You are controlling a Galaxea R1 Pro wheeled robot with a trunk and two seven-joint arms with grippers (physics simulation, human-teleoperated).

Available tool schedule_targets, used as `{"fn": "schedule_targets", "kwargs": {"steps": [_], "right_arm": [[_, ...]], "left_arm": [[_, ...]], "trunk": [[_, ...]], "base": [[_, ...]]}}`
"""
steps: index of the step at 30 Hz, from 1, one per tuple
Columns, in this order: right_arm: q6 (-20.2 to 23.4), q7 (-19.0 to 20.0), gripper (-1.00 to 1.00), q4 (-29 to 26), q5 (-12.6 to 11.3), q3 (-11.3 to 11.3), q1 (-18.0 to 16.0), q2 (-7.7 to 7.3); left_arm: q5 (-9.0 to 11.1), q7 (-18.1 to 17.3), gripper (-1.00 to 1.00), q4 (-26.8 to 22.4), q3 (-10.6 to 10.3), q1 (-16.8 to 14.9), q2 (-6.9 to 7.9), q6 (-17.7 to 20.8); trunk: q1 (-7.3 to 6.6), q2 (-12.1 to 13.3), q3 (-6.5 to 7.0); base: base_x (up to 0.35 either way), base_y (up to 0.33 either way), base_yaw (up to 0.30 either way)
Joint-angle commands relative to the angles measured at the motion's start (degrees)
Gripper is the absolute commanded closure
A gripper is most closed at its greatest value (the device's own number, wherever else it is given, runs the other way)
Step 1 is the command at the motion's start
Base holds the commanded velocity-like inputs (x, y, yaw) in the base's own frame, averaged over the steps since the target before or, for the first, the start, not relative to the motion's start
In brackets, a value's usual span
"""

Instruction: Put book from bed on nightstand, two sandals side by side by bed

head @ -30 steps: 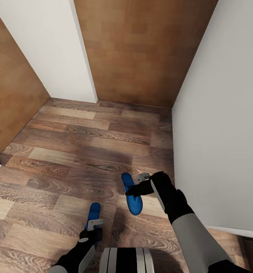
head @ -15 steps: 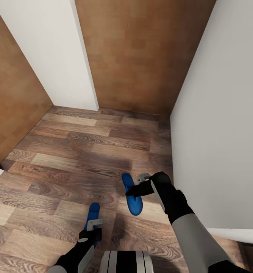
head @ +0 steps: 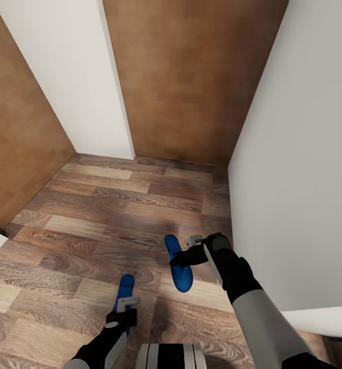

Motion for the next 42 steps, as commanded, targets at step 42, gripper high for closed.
{"fn": "schedule_targets", "kwargs": {"steps": [42], "right_arm": [[-1.8, 0.21, 1.0, 0.35, 0.43, -0.08, 0.14, -0.69]], "left_arm": [[0.56, 4.17, 1.0, -0.86, -0.42, -0.01, 2.15, 1.75]], "trunk": [[-1.09, 0.55, 9.27]], "base": [[0.0, 0.0, 0.0]]}}
